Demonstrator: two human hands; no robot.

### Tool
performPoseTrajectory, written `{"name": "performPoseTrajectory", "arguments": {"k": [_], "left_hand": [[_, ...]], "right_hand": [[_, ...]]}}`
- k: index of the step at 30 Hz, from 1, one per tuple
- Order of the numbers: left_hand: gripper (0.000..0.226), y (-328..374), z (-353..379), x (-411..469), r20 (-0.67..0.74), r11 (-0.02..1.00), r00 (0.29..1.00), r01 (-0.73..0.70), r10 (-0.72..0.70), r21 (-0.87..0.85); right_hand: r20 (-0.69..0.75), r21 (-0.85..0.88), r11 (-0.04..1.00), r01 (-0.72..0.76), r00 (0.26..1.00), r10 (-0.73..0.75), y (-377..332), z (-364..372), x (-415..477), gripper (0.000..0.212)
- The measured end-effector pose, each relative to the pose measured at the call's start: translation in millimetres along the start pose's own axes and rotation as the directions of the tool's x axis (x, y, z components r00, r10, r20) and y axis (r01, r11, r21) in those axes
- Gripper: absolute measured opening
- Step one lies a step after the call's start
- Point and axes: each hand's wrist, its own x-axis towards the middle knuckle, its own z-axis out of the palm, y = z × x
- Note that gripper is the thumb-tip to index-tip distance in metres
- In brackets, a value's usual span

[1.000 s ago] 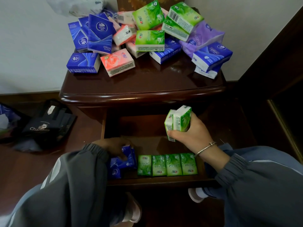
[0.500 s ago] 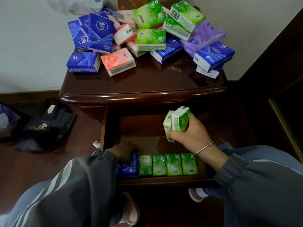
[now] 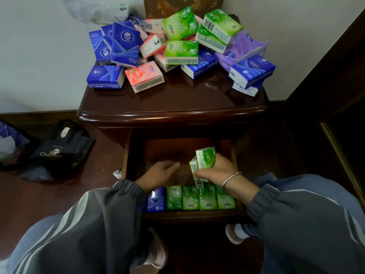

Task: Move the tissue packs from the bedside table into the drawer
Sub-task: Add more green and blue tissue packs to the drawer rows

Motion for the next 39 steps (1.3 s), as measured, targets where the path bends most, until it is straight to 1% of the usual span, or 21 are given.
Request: {"name": "performPoseTrajectory", "arguments": {"k": [1, 2, 3, 4, 7, 11, 13, 15, 17, 18, 20, 22, 24, 26, 27, 30, 31, 33, 35, 37, 39], "left_hand": [[0.034, 11.9, 2.1, -5.8, 0.05, 0.959, 0.998, 0.049, -0.036, -0.279], [0.037, 20.2, 3.7, -10.6, 0.117, 0.88, 0.992, 0.096, -0.047, -0.466], [0.039, 24.9, 5.5, -14.2, 0.162, 0.835, 0.986, 0.121, -0.039, -0.537], [0.039, 28.5, 7.2, -17.8, 0.181, 0.83, 0.983, 0.129, -0.035, -0.542], [0.035, 28.3, 9.5, -23.8, 0.141, 0.85, 0.988, 0.122, -0.057, -0.512], [0.019, 21.7, 5.6, -24.5, 0.079, 0.885, 0.995, 0.096, -0.067, -0.457], [0.035, 16.6, 1.8, -22.8, 0.057, 0.903, 0.996, 0.091, -0.073, -0.42], [0.048, 10.8, -1.0, -19.5, 0.051, 0.939, 0.997, 0.077, -0.064, -0.335], [0.047, 1.3, -2.8, -12.6, -0.009, 0.945, 0.997, 0.071, -0.077, -0.318], [0.046, -4.9, -3.8, -8.7, -0.056, 0.942, 0.993, 0.081, -0.105, -0.326], [0.046, -19.6, -5.3, 0.5, -0.116, 0.945, 0.98, 0.117, -0.159, -0.305], [0.047, -31.9, -2.7, 6.2, -0.119, 0.95, 0.972, 0.166, -0.203, -0.266], [0.046, -40.6, 6.6, 10.0, -0.127, 0.966, 0.97, 0.184, -0.209, -0.183], [0.041, -45.6, 19.2, 14.0, -0.201, 0.991, 0.97, 0.135, -0.137, -0.021], [0.037, -47.4, 25.2, 15.5, -0.247, 0.994, 0.965, 0.1, -0.089, 0.035], [0.031, -50.4, 35.9, 17.7, -0.268, 0.987, 0.963, 0.082, -0.042, 0.139], [0.032, -52.5, 37.0, 18.1, -0.256, 0.963, 0.966, 0.109, -0.044, 0.246], [0.037, -58.7, 36.1, 19.1, -0.259, 0.836, 0.965, 0.179, -0.046, 0.519], [0.04, -61.7, 30.9, 19.8, -0.259, 0.711, 0.966, 0.193, -0.016, 0.676], [0.043, -62.6, 27.1, 21.8, -0.153, 0.693, 0.987, 0.073, 0.054, 0.717], [0.056, -61.5, 26.2, 22.5, 0.041, 0.727, 0.997, -0.08, 0.071, 0.682]], "right_hand": [[0.03, 0.042, 0.999, -0.009, 1.0, 0.008, 0.5, 2.9, -0.7, 0.046], [0.059, 0.073, 0.997, -0.013, 0.998, 0.008, 0.5, 5.9, -1.5, 0.043], [0.087, 0.099, 0.995, -0.013, 0.996, 0.005, 0.4, 8.4, -2.3, 0.039], [0.115, 0.128, 0.992, -0.017, 0.993, 0.003, 0.4, 10.5, -3.4, 0.036], [0.193, 0.25, 0.967, -0.045, 0.981, -0.004, 0.8, 14.7, -7.1, 0.026], [0.282, 0.436, 0.892, -0.116, 0.959, -0.013, 6.9, 21.2, -5.4, 0.03], [0.345, 0.572, 0.799, -0.187, 0.938, -0.028, 8.5, 25.8, -3.5, 0.026], [0.375, 0.662, 0.711, -0.239, 0.926, -0.037, 8.7, 30.0, -1.6, 0.021], [0.382, 0.677, 0.681, -0.278, 0.924, -0.002, 8.6, 32.9, 1.8, 0.027], [0.37, 0.652, 0.705, -0.28, 0.929, 0.026, 9.3, 34.3, 4.0, 0.033], [0.297, 0.506, 0.83, -0.235, 0.951, 0.089, 13.0, 37.8, 8.2, 0.043], [0.208, 0.276, 0.944, -0.183, 0.97, 0.127, 17.8, 43.7, 11.3, 0.048], [0.141, -0.018, 0.99, -0.14, 0.98, 0.141, 23.0, 51.6, 14.6, 0.062], [0.077, -0.307, 0.946, -0.107, 0.988, 0.137, 25.5, 59.2, 18.0, 0.073], [0.037, -0.398, 0.912, -0.099, 0.992, 0.124, 25.3, 61.7, 19.2, 0.076], [-0.057, -0.519, 0.849, -0.1, 0.995, 0.082, 26.7, 64.8, 21.6, 0.093], [-0.06, -0.546, 0.834, -0.076, 0.997, 0.051, 27.7, 65.4, 21.7, 0.095], [-0.045, -0.615, 0.789, -0.017, 0.999, -0.013, 30.0, 67.8, 22.4, 0.097], [-0.024, -0.67, 0.742, 0.035, 0.997, -0.069, 33.5, 71.7, 23.4, 0.094], [-0.01, -0.693, 0.718, 0.065, 0.995, -0.1, 36.6, 75.5, 23.9, 0.088], [-0.004, -0.694, 0.716, 0.073, 0.994, -0.106, 39.2, 76.8, 24.1, 0.084]]}}
